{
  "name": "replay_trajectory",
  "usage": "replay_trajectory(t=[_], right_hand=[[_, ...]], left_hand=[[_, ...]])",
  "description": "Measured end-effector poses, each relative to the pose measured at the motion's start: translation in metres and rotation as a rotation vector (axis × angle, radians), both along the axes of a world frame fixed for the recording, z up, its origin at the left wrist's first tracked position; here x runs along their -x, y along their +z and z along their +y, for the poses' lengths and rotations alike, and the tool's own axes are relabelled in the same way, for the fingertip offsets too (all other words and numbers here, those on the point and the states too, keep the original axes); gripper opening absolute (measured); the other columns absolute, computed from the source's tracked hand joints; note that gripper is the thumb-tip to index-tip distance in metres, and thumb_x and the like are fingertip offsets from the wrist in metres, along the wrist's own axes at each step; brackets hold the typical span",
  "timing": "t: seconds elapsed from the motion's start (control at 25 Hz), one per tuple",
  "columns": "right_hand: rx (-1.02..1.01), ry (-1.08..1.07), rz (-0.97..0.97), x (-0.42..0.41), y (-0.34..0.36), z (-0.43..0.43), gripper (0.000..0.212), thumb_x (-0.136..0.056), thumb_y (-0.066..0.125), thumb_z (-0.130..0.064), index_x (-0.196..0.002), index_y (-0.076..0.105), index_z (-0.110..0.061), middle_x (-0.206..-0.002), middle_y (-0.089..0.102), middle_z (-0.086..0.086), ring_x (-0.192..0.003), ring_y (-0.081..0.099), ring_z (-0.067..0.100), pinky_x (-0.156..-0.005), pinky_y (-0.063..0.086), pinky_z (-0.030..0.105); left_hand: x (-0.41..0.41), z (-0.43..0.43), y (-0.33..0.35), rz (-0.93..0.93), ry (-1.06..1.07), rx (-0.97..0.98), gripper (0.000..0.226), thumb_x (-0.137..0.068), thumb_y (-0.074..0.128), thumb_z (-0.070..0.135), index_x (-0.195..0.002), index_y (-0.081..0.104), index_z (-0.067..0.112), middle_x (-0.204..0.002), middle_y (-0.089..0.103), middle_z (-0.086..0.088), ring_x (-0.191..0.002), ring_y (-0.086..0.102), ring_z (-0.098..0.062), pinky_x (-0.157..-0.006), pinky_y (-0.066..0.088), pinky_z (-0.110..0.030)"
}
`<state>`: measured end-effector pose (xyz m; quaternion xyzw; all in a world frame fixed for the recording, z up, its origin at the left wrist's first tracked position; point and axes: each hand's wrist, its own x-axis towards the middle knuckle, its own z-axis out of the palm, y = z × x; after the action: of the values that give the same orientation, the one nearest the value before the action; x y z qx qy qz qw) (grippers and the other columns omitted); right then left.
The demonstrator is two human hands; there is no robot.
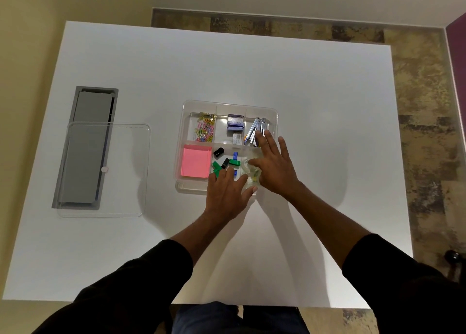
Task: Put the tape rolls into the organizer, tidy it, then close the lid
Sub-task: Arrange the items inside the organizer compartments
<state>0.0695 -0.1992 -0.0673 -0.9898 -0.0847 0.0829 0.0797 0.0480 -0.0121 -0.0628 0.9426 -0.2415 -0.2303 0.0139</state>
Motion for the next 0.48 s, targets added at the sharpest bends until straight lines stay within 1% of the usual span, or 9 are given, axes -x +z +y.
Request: replay_trajectory(t=[0.12, 0.2, 0.28, 0.4, 0.48], right_hand=[[0.055, -0.005, 0.026, -0.002, -0.003, 0.001, 0.032, -0.082, 0.086, -0.043, -0.111, 0.079, -0.032, -0.176, 0.016, 0.019, -0.164, 0.008, 0.043, -0.128, 0.01, 0.069], [0.083, -0.008, 0.043, -0.003, -0.007, 0.002, 0.036, -0.082, 0.086, -0.046, -0.115, 0.078, -0.033, -0.176, 0.015, 0.019, -0.164, 0.007, 0.043, -0.128, 0.01, 0.069], [0.084, -0.022, 0.051, -0.004, -0.011, 0.002, 0.04, -0.082, 0.087, -0.044, -0.118, 0.076, -0.032, -0.176, 0.016, 0.02, -0.164, 0.007, 0.043, -0.128, 0.009, 0.069], [0.075, -0.056, 0.086, -0.007, -0.011, 0.003, 0.054, -0.082, 0.086, -0.036, -0.133, 0.069, -0.031, -0.177, 0.012, 0.021, -0.165, 0.003, 0.041, -0.129, 0.006, 0.067], [0.069, -0.061, 0.111, -0.009, -0.01, 0.003, 0.057, -0.082, 0.086, -0.034, -0.136, 0.066, -0.032, -0.177, 0.01, 0.02, -0.165, 0.0, 0.04, -0.13, 0.004, 0.066]], left_hand=[[-0.002, 0.001, 0.0, 0.003, -0.048, -0.031, 0.068, -0.104, 0.031, 0.074, -0.157, 0.048, 0.035, -0.154, 0.057, -0.016, -0.144, 0.051, -0.036, -0.112, 0.041, -0.054], [-0.002, 0.002, -0.001, 0.001, -0.062, -0.044, 0.07, -0.104, 0.03, 0.075, -0.158, 0.046, 0.035, -0.156, 0.056, -0.016, -0.146, 0.049, -0.037, -0.115, 0.039, -0.056], [-0.002, 0.002, -0.001, -0.004, -0.072, -0.055, 0.07, -0.104, 0.032, 0.075, -0.155, 0.051, 0.033, -0.154, 0.058, -0.016, -0.145, 0.051, -0.037, -0.116, 0.038, -0.057], [-0.002, 0.003, 0.0, -0.025, -0.1, -0.072, 0.068, -0.103, 0.033, 0.075, -0.145, 0.06, 0.03, -0.147, 0.063, -0.017, -0.141, 0.055, -0.038, -0.114, 0.039, -0.058], [-0.002, 0.003, 0.002, -0.022, -0.105, -0.074, 0.068, -0.103, 0.033, 0.075, -0.143, 0.062, 0.029, -0.147, 0.064, -0.017, -0.141, 0.055, -0.038, -0.114, 0.039, -0.058]])
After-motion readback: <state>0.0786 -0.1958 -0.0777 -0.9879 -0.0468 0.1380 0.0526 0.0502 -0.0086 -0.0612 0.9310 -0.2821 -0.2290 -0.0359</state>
